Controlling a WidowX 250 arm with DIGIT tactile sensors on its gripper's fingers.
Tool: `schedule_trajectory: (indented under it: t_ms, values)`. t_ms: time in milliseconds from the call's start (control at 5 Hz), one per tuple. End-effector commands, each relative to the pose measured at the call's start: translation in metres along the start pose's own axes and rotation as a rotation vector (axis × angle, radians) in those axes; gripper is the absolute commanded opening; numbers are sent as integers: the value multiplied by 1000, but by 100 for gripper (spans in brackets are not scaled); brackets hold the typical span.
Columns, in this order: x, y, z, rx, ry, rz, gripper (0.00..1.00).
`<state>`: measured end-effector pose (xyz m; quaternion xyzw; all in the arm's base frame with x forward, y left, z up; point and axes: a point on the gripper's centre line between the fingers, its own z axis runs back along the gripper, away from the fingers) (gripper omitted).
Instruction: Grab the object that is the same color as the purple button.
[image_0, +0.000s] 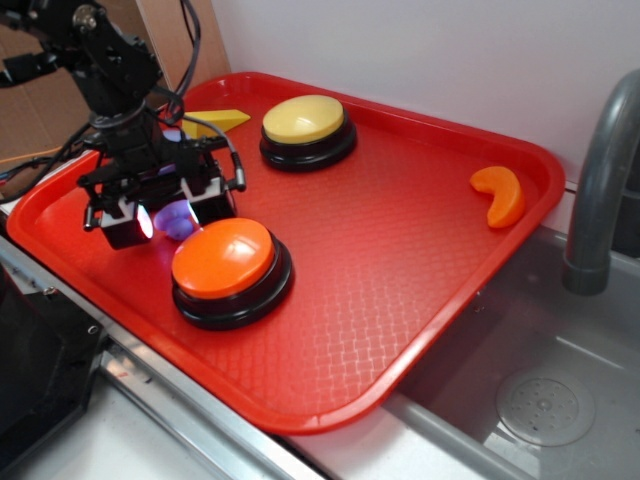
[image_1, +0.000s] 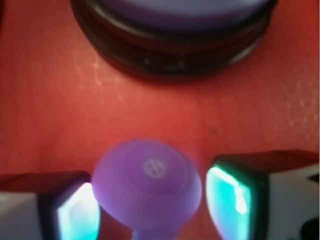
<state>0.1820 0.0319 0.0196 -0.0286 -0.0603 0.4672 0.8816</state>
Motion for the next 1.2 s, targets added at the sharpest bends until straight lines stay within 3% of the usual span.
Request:
schedule_trajectory:
  t_ms: [0,200,400,800,1000]
  values:
    - [11,-13,23,-48,0,-138,0]
    - [11,-40,61,-69,38,-384,0]
    - [-1,-59,107,-101,15,-594,0]
    - [-14,-72,151,-155,-6,-796,0]
    - [-11,-67,142,-80,8,-718,0]
